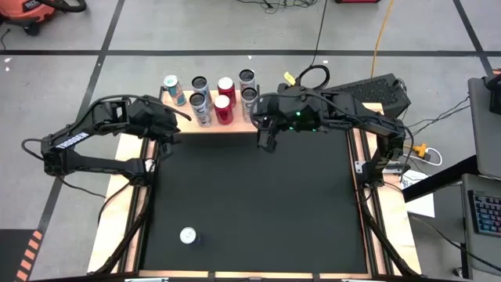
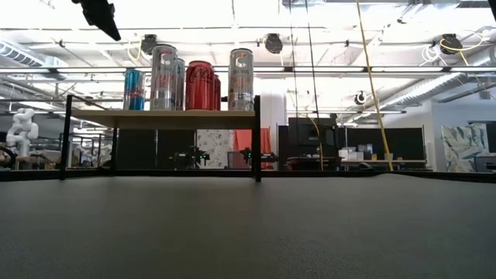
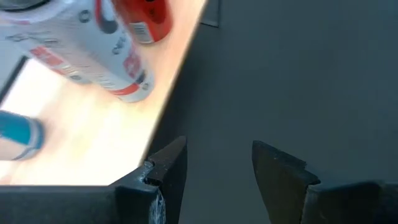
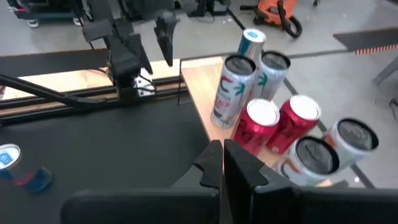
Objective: Place canned beverage on shelf
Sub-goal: Put the blue soda can on the shelf aligned with the other blue soda can
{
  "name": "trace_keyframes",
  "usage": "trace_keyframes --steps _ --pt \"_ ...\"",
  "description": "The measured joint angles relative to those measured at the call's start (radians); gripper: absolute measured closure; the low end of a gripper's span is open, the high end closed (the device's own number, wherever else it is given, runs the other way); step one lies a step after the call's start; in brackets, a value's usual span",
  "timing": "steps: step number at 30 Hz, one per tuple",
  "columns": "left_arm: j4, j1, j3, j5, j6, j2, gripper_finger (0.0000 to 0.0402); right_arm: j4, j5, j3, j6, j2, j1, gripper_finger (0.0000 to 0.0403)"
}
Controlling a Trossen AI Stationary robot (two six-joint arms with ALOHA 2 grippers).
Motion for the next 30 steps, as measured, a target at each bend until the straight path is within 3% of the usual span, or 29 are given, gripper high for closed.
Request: trace_keyframes --steps 5,16,24,30 --pt "-0.042 0.0 0.0 -0.086 0.005 0.0 0.0222 -0.058 0.001 0.0 0.066 0.0 0.0 0.0403" --pt "-0.071 0.0 0.0 -0.072 0.01 0.024 0.0164 -0.116 0.002 0.0 0.117 0.0 0.0 0.0403" --pt "-0.096 0.0 0.0 0.008 0.032 0.044 0.0101 -0.25 0.057 0.0 0.163 0.0 0.0 0.0392" --pt "-0.116 0.0 0.0 0.134 0.035 0.058 0.0056 -0.286 0.059 0.0 0.181 0.0 -0.001 0.0379"
